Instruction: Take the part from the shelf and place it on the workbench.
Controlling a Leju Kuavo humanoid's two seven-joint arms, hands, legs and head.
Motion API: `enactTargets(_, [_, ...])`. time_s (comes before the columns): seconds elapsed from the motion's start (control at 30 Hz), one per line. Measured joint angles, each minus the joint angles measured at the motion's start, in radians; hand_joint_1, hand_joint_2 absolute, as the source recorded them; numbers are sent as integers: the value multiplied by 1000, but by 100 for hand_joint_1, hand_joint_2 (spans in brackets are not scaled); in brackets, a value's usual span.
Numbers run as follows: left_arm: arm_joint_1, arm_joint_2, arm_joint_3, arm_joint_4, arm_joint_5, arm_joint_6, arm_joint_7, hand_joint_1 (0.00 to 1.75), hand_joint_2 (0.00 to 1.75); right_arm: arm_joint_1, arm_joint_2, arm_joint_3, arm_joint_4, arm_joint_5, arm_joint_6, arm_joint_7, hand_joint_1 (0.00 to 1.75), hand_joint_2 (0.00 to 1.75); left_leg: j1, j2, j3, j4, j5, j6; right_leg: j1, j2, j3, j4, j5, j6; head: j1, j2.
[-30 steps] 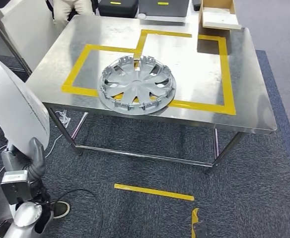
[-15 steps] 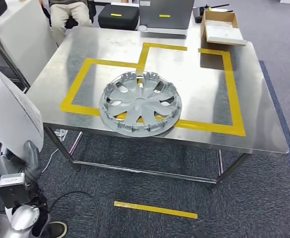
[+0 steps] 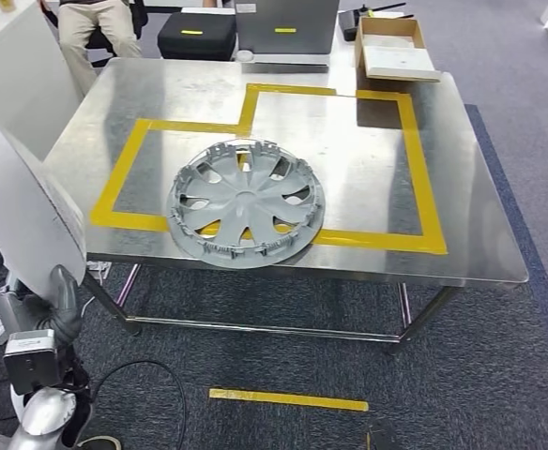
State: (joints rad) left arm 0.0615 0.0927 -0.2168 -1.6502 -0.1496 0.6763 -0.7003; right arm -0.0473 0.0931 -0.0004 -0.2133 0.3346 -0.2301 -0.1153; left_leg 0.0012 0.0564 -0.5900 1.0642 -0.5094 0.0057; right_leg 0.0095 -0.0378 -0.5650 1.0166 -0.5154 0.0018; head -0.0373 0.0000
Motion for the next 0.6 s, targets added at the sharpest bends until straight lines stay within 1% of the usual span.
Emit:
enactTargets(0.03, [-1,4,0,0,-9,-2,0,175,175,1,0,-3,0,-3,1,0,0,0,1,-10,-6,21,-16,-6,-5,10,7,-7,6,-3,-1,0])
enactTargets(0.07, [-1,9,1,0,-19,-3,0,175,175,1,0,-6,0,-6,3,1,0,0,3,-24,-21,63,-42,-12,-10,21,13,-11,10,-5,-2,0])
enactTargets(0.1, [-1,14,2,0,-31,-4,0,175,175,2,1,-8,0,-7,6,1,0,0,5,-35,-46,120,-73,-17,-11,33,14,-12,11,-7,-4,0])
enactTargets(0.13, [-1,19,2,0,-42,-5,0,175,175,3,3,-9,1,-8,9,2,0,0,7,-40,-73,181,-100,-21,-12,45,14,-12,11,-8,-4,0])
enactTargets(0.17, [0,23,3,0,-52,-6,0,175,175,6,4,-9,1,-8,11,2,0,0,9,-42,-94,225,-113,-24,-13,58,14,-11,11,-8,-4,0])
enactTargets(0.2, [0,25,4,0,-59,-8,0,175,175,8,5,-9,2,-8,12,2,0,0,12,-42,-102,238,-106,-27,-14,71,15,-11,10,-7,-4,0])
enactTargets(0.23, [0,27,5,0,-64,-9,0,175,175,11,6,-10,2,-8,12,3,0,0,14,-44,-93,211,-78,-29,-16,85,17,-10,9,-5,-4,0])
enactTargets(0.27, [0,30,6,-1,-67,-10,0,175,175,13,7,-10,3,-8,12,3,0,0,17,-49,-69,153,-38,-32,-19,96,19,-9,6,-2,-4,0])
enactTargets(0.3, [0,31,8,-1,-70,-11,0,175,175,13,7,-11,3,-8,11,3,0,0,21,-60,-42,92,-6,-34,-20,107,20,-7,3,3,-4,0])
enactTargets(0.33, [-1,33,10,-2,-74,-11,1,175,175,14,7,-12,3,-7,11,2,0,0,23,-71,-18,36,14,-33,-21,117,19,-3,0,8,-6,0])
enactTargets(0.37, [-1,33,12,-3,-80,-11,2,175,175,14,8,-12,3,-5,10,1,0,0,23,-81,-5,2,21,-30,-21,123,16,0,-1,14,-6,0])
enactTargets(0.4, [-2,33,13,-4,-90,-10,4,175,175,15,8,-12,3,-3,9,1,0,0,21,-88,-1,-10,16,-24,-21,128,12,1,-2,19,-7,0])
enactTargets(0.43, [-3,34,13,-5,-106,-7,8,175,175,17,8,-12,3,-1,7,1,0,0,19,-88,0,-16,14,-16,-22,131,9,1,-1,25,-7,0])
enactTargets(0.47, [-3,34,14,-6,-135,-2,19,175,175,19,8,-12,4,-1,3,3,0,0,19,-87,-1,-17,15,-8,-23,129,6,-1,-3,30,-6,0])
enactTargets(0.5, [-5,36,15,-6,-176,4,35,175,175,21,8,-12,4,-3,-1,5,0,0,19,-84,1,-20,16,-1,-24,116,2,3,-9,35,-4,0])
enactTargets(0.53, [-7,38,18,-6,-231,11,54,175,175,19,8,-12,5,-5,-5,7,0,0,20,-81,3,-24,17,6,-23,97,-9,23,-22,39,-1,0])
enactTargets(0.57, [-9,43,23,-5,-298,15,75,175,175,17,8,-12,5,-8,-9,8,0,0,21,-77,5,-27,18,12,-22,76,-31,66,-44,42,1,0])
enactTargets(0.6, [-11,49,31,-3,-370,18,94,175,175,14,8,-12,5,-9,-11,9,0,0,19,-72,6,-27,17,16,-21,57,-63,129,-72,43,4,0])
